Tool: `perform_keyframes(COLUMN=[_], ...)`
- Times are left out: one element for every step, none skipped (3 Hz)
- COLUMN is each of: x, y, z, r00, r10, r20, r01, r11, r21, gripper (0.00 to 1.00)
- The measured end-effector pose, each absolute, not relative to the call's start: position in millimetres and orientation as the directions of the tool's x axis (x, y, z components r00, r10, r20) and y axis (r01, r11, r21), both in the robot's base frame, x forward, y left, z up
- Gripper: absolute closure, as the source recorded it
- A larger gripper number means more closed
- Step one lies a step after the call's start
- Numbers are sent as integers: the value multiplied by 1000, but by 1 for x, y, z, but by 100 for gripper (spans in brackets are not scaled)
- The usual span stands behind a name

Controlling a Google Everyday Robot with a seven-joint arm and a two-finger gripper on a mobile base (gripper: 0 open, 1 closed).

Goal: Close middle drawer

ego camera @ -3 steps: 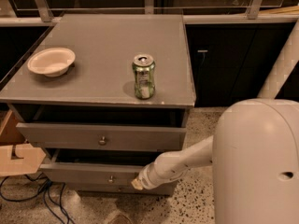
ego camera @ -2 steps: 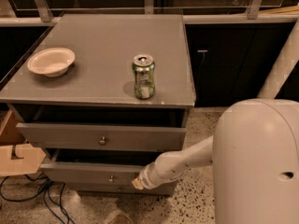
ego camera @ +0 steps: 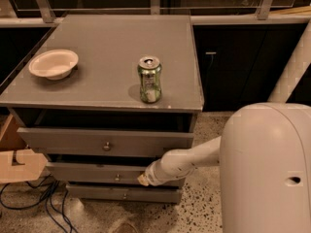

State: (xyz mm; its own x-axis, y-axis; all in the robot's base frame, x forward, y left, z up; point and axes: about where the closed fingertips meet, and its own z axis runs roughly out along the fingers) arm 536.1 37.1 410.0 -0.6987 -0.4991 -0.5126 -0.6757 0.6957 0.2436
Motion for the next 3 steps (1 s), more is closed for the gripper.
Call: perform_keyframes(x=[548,548,495], y=[35,35,-1], z=[416,416,424], r00=[-691,-691,-792], r10=[-494,-494,-441], r20=[-528,-528,-422], r01=[-675,-675,-588], r11=[703,703,739], r21=[225,225,329], gripper=[100,100,100])
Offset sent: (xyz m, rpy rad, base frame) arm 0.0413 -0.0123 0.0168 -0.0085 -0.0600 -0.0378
